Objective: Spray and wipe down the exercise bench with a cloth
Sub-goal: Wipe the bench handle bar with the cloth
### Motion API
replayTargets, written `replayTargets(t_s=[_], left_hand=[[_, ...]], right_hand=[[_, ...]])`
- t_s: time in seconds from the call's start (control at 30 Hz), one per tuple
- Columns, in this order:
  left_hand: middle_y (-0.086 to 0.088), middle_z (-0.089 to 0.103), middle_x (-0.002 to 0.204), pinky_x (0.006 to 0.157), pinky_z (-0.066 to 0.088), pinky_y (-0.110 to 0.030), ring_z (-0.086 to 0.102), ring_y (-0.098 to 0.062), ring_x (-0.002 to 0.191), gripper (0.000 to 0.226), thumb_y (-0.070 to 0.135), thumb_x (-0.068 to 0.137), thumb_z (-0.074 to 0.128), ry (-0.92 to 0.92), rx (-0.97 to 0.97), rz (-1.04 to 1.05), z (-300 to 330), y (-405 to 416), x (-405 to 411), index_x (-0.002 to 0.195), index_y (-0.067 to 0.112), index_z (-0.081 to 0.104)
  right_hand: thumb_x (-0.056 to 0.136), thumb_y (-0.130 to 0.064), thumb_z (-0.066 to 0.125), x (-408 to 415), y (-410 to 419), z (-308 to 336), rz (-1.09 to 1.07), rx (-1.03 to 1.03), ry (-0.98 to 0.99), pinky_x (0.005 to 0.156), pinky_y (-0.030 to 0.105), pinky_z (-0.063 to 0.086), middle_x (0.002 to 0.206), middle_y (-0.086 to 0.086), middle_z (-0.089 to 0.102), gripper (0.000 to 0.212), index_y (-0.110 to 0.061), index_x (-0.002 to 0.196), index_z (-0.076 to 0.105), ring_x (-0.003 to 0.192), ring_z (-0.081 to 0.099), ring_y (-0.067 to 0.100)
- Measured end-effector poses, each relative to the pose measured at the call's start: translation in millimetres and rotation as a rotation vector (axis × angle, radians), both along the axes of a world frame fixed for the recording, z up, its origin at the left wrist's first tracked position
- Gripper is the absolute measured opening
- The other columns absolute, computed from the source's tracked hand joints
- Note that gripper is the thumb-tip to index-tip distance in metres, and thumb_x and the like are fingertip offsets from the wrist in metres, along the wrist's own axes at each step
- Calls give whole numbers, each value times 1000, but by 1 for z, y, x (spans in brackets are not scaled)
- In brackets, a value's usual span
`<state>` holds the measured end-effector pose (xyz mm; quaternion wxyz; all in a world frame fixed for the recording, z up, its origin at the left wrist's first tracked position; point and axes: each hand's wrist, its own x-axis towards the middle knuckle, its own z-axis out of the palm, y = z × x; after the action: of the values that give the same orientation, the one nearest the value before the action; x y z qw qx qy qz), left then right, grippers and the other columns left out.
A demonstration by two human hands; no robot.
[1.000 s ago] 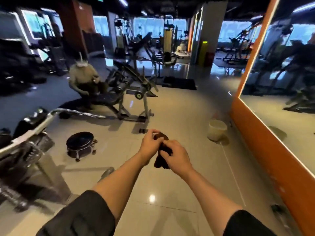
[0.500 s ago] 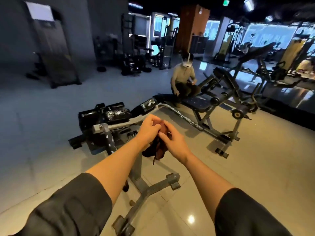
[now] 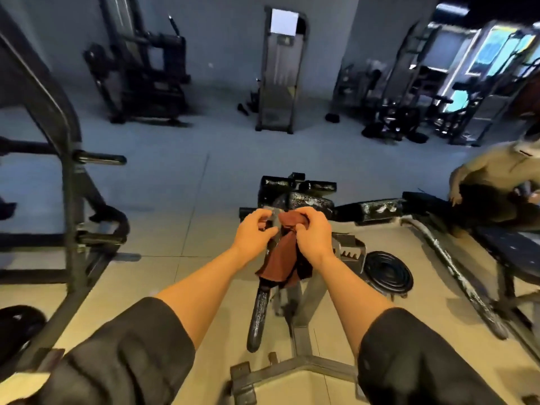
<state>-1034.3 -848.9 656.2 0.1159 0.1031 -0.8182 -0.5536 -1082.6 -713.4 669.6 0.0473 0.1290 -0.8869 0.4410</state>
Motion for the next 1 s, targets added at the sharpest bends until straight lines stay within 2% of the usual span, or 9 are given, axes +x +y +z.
replayTargets(t_s=[0.1,0.3,0.37,0.5,0.63,0.73,0.83,0.93,1.0], left_hand=[[-11,57,125,94,42,-27,55,-23,115,36,0,88,64,-99,-39,147,-14,8,1,123,5,57],[-13,55,128,104,41,-34,52,-25,122,37,3,89,65,-196,-134,279,-45,27,11,125,6,56],[-11,55,127,103,42,-37,53,-25,121,37,7,89,67,-223,-180,311,-54,27,15,124,9,57],[-6,54,127,96,46,-36,54,-23,117,41,12,88,68,-240,-274,331,-66,23,13,127,16,57],[-2,53,126,90,49,-34,57,-21,111,44,12,86,71,-205,-320,315,-77,22,-2,126,20,56],[-2,51,131,94,48,-36,55,-22,115,48,13,85,71,-206,-319,324,-88,24,-10,130,20,54],[-3,51,133,97,46,-36,51,-23,121,51,16,86,71,-252,-365,321,-99,31,-12,132,20,52],[-2,52,127,92,45,-31,52,-22,116,53,17,86,71,-270,-411,321,-106,37,-13,134,23,50],[-1,53,124,90,44,-31,54,-24,113,56,16,86,70,-270,-471,307,-108,40,-16,138,25,48]], right_hand=[[89,3,47,-25,16,-5,73,67,1,87,27,40,113,11,54,35,-13,115,64,98,52,21],[94,1,43,-49,20,-23,239,183,4,81,22,34,110,7,45,34,-12,120,60,88,45,16],[94,1,43,-50,13,-30,284,215,3,81,24,35,109,7,44,34,-12,120,59,90,48,20],[94,-1,45,-50,-2,-38,366,312,38,89,37,43,117,11,45,37,-12,127,55,102,52,29],[94,-2,47,-59,-13,-42,417,431,109,86,41,46,121,10,42,40,-16,131,50,100,52,30],[91,-3,51,-68,-14,-51,494,534,183,79,41,48,117,8,39,41,-16,130,50,95,51,29],[89,-3,54,-78,-14,-58,582,625,228,75,37,43,116,10,40,40,-14,128,53,95,50,30],[87,3,53,-94,-20,-60,549,593,295,69,39,44,113,12,43,33,-7,118,58,93,50,32],[87,4,52,-106,-27,-63,527,554,324,74,44,48,113,13,46,32,-5,118,60,96,51,34]])
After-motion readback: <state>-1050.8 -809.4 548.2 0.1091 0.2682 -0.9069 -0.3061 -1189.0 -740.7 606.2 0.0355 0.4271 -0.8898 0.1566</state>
